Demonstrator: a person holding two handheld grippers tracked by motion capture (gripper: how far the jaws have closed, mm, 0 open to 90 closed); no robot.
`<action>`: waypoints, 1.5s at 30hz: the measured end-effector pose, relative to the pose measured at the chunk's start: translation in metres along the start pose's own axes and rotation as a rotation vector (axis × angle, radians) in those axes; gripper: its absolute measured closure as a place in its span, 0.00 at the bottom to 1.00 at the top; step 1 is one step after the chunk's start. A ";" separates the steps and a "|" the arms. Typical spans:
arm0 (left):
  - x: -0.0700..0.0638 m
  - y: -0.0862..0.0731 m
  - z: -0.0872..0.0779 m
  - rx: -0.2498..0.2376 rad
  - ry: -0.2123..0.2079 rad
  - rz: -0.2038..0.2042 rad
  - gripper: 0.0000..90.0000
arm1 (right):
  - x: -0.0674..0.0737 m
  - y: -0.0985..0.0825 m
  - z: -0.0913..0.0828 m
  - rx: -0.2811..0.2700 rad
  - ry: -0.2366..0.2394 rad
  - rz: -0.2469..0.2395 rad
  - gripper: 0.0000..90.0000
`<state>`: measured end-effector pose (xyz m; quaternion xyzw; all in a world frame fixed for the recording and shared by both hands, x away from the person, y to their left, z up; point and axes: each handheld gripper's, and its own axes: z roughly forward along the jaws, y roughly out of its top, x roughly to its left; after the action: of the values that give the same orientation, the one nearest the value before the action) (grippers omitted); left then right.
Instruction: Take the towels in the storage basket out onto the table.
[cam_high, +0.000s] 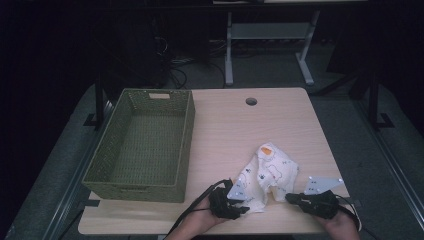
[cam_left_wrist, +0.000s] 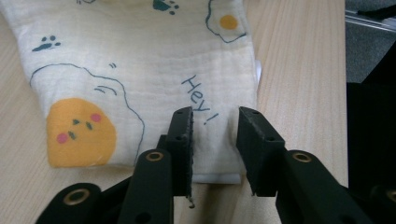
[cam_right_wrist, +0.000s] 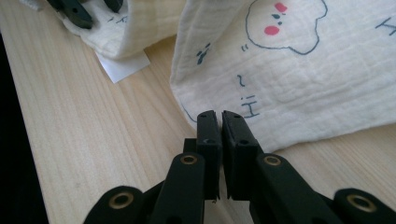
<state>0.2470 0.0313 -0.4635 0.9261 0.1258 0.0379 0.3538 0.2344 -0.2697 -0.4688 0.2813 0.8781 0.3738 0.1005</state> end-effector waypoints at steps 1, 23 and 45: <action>0.000 0.000 0.000 0.002 0.000 0.003 0.78 | 0.000 0.000 0.000 -0.003 0.001 0.002 0.95; 0.030 0.000 -0.024 -0.199 -0.145 -0.317 0.99 | 0.001 0.012 -0.021 -0.132 0.032 0.018 0.95; 0.053 0.026 -0.114 -0.456 -0.178 -0.414 0.99 | 0.024 0.054 -0.083 -0.309 -0.025 -0.061 0.96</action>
<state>0.2852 0.0998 -0.3625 0.7772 0.2685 -0.0888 0.5622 0.2052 -0.2755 -0.3708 0.2404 0.8170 0.4977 0.1646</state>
